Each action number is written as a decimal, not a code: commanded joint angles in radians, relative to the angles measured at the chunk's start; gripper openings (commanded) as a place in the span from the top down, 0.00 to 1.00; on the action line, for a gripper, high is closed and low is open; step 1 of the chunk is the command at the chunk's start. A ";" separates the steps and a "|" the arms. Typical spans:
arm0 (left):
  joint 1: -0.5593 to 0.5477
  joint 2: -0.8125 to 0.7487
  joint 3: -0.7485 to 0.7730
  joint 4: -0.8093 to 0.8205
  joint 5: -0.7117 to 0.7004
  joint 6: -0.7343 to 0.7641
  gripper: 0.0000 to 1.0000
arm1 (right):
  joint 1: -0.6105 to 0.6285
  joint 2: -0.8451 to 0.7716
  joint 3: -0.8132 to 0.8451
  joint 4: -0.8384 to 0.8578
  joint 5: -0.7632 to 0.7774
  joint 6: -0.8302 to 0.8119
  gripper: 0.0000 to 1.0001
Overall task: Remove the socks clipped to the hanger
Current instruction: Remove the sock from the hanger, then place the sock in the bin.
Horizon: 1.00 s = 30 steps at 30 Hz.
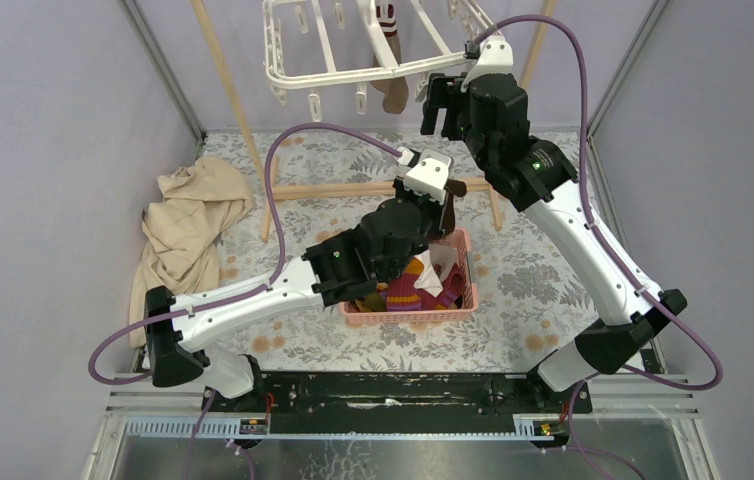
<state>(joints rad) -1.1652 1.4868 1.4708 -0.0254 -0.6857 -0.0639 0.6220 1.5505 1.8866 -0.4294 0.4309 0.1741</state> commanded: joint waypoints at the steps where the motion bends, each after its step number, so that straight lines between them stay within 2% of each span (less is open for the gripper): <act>1: -0.005 -0.043 -0.042 -0.032 -0.011 -0.064 1.00 | 0.009 -0.075 -0.054 0.023 -0.058 0.043 0.09; 5: -0.001 -0.066 -0.084 -0.043 -0.001 -0.090 1.00 | 0.008 -0.152 -0.175 0.022 -0.098 0.072 0.01; 15: 0.051 -0.092 -0.158 -0.048 0.046 -0.148 1.00 | 0.007 -0.287 -0.410 -0.025 -0.210 0.141 0.00; 23: 0.091 -0.058 -0.130 -0.075 0.110 -0.157 1.00 | 0.007 -0.430 -0.657 -0.016 -0.249 0.201 0.00; 30: 0.102 0.011 -0.047 -0.106 0.153 -0.154 1.00 | 0.007 -0.523 -0.814 -0.001 -0.263 0.240 0.00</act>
<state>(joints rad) -1.0714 1.4620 1.3468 -0.1356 -0.5648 -0.2085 0.6220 1.0779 1.1175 -0.4633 0.1902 0.3763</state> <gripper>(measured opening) 0.024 0.993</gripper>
